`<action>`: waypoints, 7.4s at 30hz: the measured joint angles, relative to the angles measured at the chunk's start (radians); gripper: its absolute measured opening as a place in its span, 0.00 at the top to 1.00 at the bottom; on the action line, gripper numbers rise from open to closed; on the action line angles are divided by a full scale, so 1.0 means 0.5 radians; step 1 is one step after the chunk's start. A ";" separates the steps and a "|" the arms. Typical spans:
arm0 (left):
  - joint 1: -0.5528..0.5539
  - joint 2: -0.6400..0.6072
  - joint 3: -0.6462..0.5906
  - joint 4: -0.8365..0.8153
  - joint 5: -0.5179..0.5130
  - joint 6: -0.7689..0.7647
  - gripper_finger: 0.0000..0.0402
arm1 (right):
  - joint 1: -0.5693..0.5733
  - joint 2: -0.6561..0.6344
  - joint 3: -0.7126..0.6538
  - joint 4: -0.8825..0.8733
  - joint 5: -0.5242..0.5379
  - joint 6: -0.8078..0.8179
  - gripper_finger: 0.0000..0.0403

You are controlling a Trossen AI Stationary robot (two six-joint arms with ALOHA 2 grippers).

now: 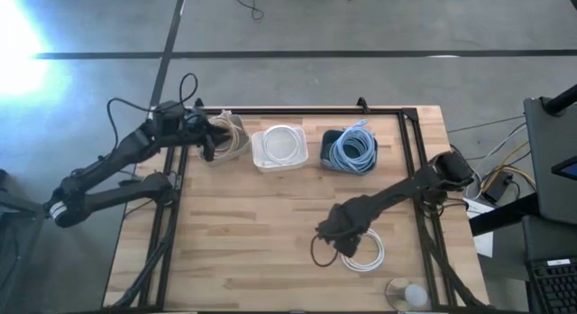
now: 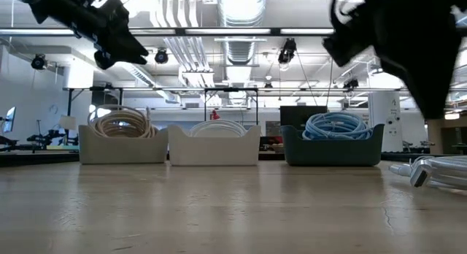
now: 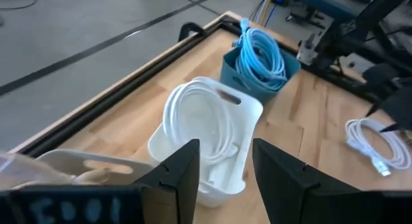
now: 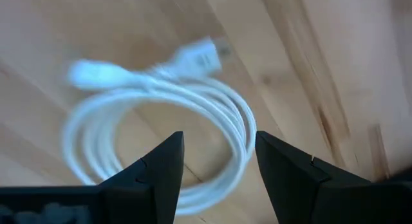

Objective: Sort HDMI cables
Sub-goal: Put the white HDMI cable into the white bin, then return to Home Position

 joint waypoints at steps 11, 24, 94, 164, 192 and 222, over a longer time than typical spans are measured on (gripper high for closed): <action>-0.042 0.074 -0.129 0.246 0.020 -0.075 0.63 | 0.021 -0.416 -0.670 0.605 -0.046 0.207 0.53; -0.043 0.144 -0.129 0.243 0.020 -0.068 0.63 | 0.060 -0.531 -0.976 0.849 -0.045 0.102 0.55; -0.045 0.150 -0.384 0.583 0.013 -0.117 0.63 | -1.035 -0.393 -0.611 2.665 1.555 -1.198 0.96; -0.783 -0.249 -0.382 0.843 -0.411 0.211 0.63 | -0.882 -0.418 0.191 1.409 0.869 -2.072 0.67; -1.158 -0.780 -0.866 0.742 -0.950 0.238 0.73 | -0.900 -2.007 -1.826 2.642 -0.152 -1.873 0.69; -1.155 -1.302 -1.205 0.719 -1.009 0.134 0.94 | -0.900 -3.216 -2.535 2.714 -0.269 -1.784 0.69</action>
